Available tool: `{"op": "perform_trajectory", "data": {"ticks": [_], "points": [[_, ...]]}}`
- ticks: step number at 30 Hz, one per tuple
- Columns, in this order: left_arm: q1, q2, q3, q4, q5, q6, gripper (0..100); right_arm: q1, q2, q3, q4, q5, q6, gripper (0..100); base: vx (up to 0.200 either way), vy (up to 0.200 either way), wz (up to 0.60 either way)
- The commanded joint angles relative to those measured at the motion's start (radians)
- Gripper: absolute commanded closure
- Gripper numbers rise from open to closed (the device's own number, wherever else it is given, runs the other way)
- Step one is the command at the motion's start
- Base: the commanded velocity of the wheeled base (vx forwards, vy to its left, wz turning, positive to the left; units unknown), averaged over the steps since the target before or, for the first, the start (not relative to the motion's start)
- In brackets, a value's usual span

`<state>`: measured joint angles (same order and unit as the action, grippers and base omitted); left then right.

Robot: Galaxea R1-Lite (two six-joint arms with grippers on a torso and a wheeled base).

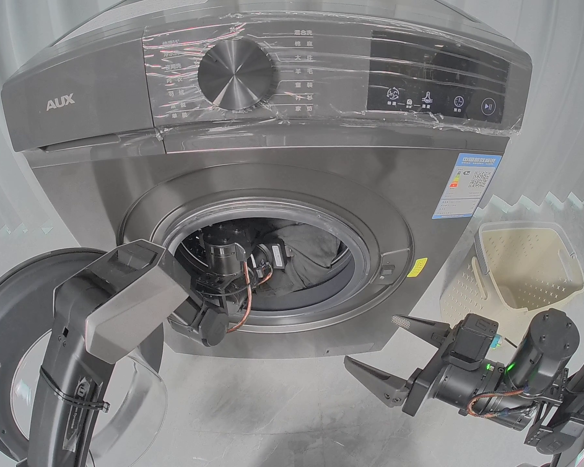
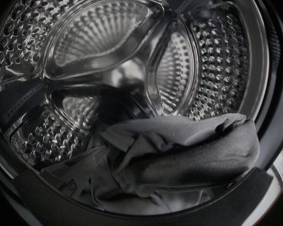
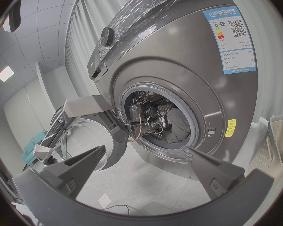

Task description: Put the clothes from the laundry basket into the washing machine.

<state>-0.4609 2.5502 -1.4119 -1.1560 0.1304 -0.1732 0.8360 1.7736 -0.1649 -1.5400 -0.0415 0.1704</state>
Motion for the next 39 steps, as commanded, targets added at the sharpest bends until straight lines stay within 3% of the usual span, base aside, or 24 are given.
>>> {"op": "perform_trajectory", "data": {"ticks": [1,7,10,12,13,19,22,26,33,39], "points": [[-0.033,-0.096,0.139,0.039,-0.018,0.006,0,0.002,-0.006,-0.002,0.0,0.0,0.0,0,0.0,0.0,0.0],[-0.05,-0.088,0.189,0.051,-0.038,0.012,0,0.006,-0.006,-0.002,0.0,0.0,0.0,0,0.0,0.0,0.0],[-0.053,-0.087,0.231,0.059,-0.06,0.038,0,0.008,-0.008,-0.004,0.0,0.002,-0.002,0,0.0,0.0,0.0],[-0.053,-0.087,0.235,0.061,-0.061,0.041,0,0.008,-0.008,-0.002,0.0,0.0,-0.002,0,0.0,0.0,0.0],[-0.05,-0.09,0.258,0.061,-0.071,0.06,0,0.008,-0.006,-0.004,0.0,0.0,-0.002,0,0.0,0.0,0.0],[-0.039,-0.104,0.352,0.056,-0.075,0.089,0,0.011,-0.005,-0.004,0.0,0.0,0.0,0,0.0,0.0,0.0],[-0.039,-0.143,0.415,0.056,-0.104,0.106,0,0.017,-0.005,-0.004,0.0,0.0,0.0,0,0.0,0.0,0.0],[-0.045,-0.16,0.453,0.039,-0.144,0.112,0,0.02,-0.005,-0.004,0.0,0.0,0.0,0,0.0,0.0,0.0],[-0.064,-0.205,0.492,-0.033,-0.272,0.109,0,0.018,-0.005,-0.004,0.0,0.0,0.0,0,0.0,0.0,0.0],[-0.081,-0.179,0.473,-0.06,-0.285,0.11,0,0.018,-0.005,-0.01,0.0,0.0,0.0,0,0.0,0.0,0.0]]}}
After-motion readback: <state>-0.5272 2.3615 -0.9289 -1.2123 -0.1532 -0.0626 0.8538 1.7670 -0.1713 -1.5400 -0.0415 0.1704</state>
